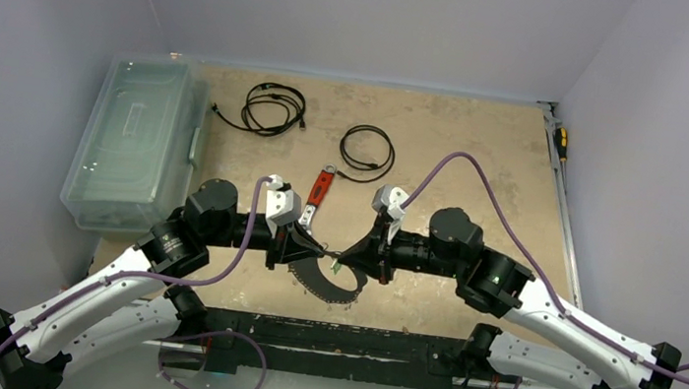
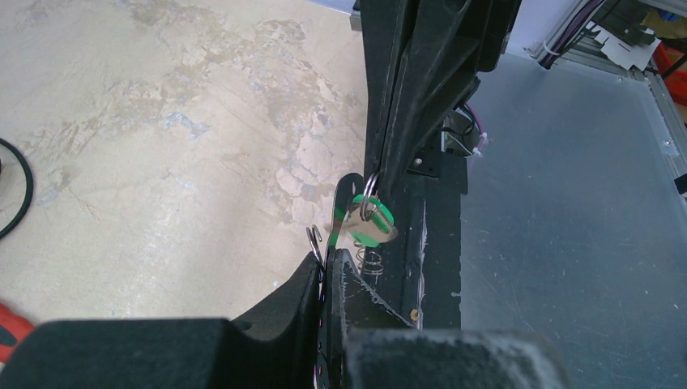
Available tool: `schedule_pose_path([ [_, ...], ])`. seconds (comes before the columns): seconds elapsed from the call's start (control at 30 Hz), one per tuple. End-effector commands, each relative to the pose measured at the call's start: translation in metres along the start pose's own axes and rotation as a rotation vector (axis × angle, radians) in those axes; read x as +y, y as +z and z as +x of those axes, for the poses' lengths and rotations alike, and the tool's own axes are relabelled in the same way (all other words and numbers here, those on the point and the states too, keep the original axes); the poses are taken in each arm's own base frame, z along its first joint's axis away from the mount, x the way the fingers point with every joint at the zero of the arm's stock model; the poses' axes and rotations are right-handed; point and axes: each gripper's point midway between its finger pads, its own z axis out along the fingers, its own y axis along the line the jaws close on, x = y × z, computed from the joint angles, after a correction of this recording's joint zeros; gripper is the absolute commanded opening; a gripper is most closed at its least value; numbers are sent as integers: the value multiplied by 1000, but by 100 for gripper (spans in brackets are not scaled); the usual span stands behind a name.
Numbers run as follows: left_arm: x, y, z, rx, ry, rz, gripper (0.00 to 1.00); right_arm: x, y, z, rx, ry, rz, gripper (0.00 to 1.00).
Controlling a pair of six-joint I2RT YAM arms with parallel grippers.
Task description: Put the keys on the keyring
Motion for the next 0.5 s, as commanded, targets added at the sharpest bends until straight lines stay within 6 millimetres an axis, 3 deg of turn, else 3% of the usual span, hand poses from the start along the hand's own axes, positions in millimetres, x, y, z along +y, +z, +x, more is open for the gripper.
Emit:
schedule_pose_path([
  [0.0, -3, -1, -20, -59, 34, 9, 0, 6, -6, -39, -136, -45, 1, 0],
  [0.47, -3, 0, -19, -58, 30, 11, 0, 4, 6, -49, -161, -52, -3, 0],
])
